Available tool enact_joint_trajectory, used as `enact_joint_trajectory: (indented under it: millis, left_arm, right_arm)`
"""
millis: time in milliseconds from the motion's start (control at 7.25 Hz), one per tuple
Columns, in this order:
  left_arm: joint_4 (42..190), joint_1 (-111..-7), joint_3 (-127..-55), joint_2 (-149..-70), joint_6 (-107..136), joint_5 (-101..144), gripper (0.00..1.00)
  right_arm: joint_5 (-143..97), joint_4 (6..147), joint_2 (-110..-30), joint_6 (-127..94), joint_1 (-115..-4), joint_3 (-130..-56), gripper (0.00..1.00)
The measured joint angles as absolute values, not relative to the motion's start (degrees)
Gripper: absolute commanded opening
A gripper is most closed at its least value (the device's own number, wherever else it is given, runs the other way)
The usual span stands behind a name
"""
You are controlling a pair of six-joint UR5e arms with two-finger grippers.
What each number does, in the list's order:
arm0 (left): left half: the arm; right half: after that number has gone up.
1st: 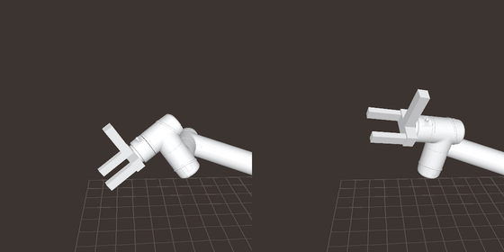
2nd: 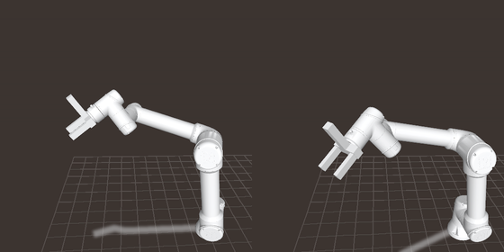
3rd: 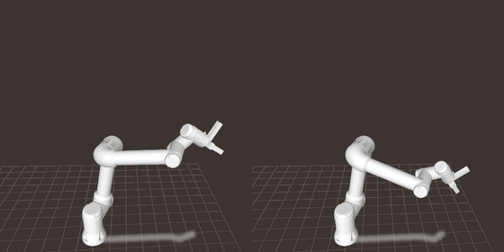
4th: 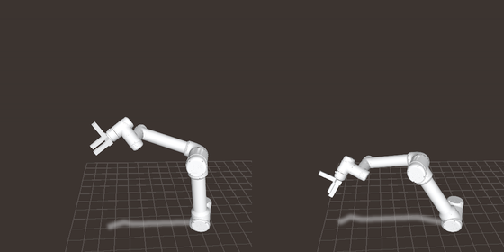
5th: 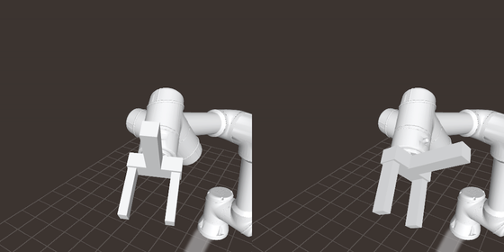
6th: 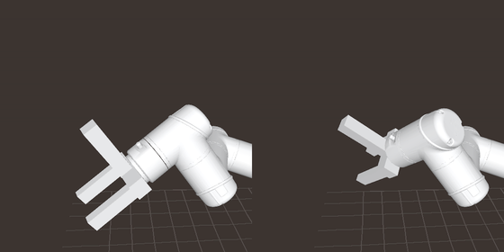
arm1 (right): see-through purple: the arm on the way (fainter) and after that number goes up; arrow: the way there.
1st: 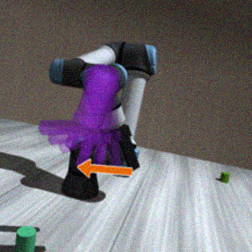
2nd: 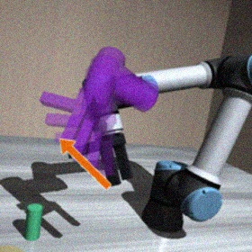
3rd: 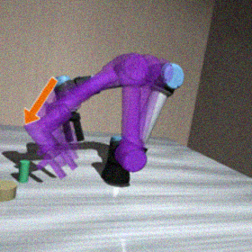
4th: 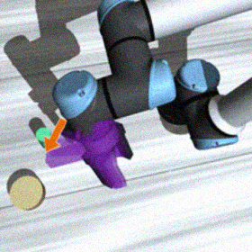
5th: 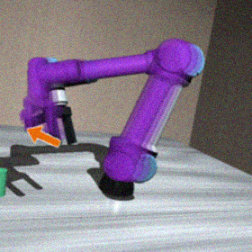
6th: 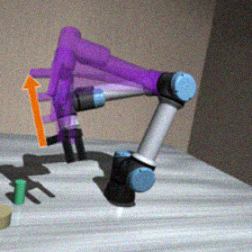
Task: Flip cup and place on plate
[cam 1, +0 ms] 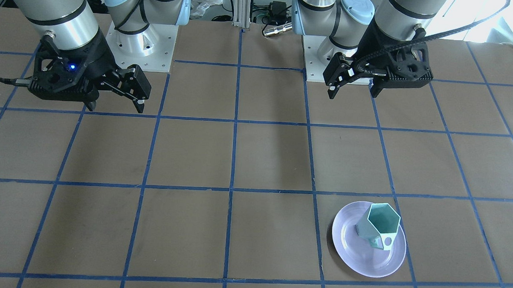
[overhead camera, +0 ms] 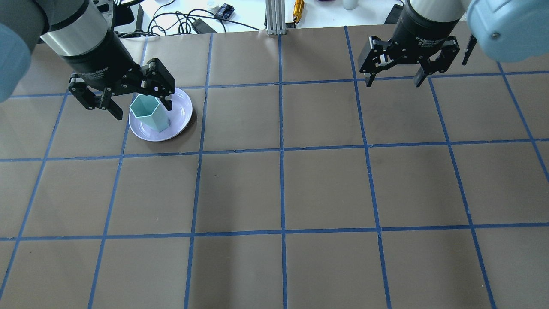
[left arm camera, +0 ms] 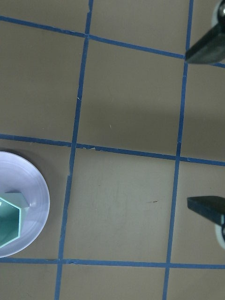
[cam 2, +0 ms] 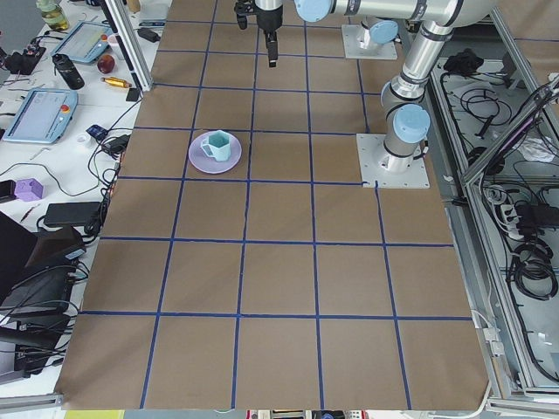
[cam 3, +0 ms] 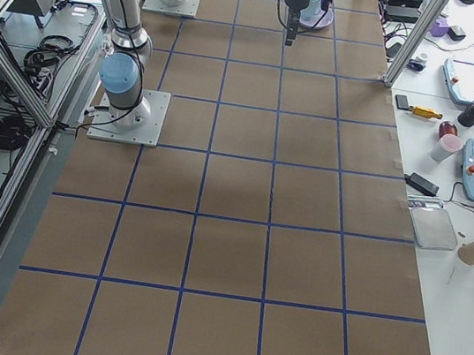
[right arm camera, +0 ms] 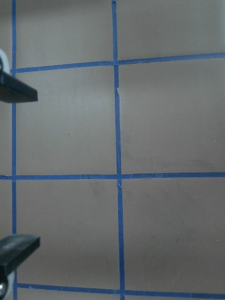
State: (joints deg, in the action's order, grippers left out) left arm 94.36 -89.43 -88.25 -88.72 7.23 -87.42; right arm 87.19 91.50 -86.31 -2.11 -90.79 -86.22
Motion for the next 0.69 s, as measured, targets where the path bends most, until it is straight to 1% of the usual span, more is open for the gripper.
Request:
enact_joint_trajectory:
  millis: [690]
  left_arm:
    - [94.23,-89.82,-87.20,-89.95,6.08,-87.57,1.00]
  right_arm:
    - [87.19,91.49,-86.31,-2.11,-90.79,-86.22,1.00]
